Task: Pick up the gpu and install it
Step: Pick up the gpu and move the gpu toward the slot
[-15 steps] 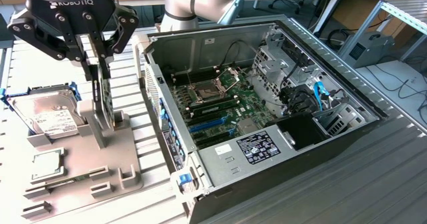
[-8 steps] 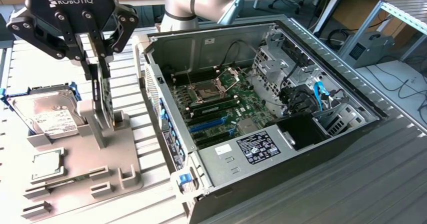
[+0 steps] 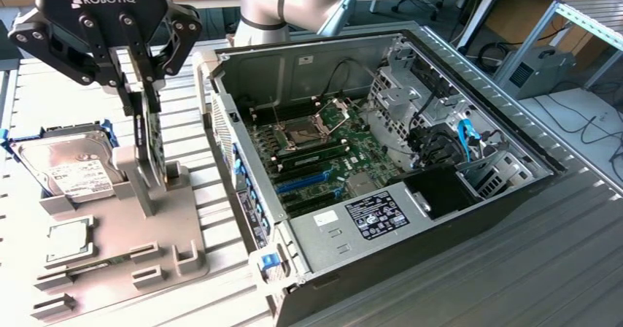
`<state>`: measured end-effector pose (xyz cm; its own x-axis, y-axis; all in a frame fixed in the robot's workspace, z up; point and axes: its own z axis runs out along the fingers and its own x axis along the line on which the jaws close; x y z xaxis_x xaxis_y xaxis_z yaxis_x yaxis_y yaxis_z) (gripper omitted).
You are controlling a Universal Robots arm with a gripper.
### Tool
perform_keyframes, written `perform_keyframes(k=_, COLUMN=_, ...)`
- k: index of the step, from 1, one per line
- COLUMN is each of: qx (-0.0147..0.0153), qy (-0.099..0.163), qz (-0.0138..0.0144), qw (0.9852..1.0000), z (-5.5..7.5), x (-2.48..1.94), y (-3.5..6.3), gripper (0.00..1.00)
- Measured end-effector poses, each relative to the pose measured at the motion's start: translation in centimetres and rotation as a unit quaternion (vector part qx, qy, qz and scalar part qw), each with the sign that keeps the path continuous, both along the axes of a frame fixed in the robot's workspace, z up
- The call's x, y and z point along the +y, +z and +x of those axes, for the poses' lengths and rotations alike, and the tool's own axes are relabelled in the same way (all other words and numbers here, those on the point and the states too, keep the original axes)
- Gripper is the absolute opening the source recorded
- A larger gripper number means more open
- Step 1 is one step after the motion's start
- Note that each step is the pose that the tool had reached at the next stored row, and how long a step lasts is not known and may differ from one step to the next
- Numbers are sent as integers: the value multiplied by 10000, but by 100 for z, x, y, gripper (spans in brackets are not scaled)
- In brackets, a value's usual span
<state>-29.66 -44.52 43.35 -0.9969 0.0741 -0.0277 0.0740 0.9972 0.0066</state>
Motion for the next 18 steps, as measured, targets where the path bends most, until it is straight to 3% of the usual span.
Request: perform_keyframes(k=18, qx=0, qy=0, qz=0, qw=10000, z=0, x=0, y=36, gripper=26)
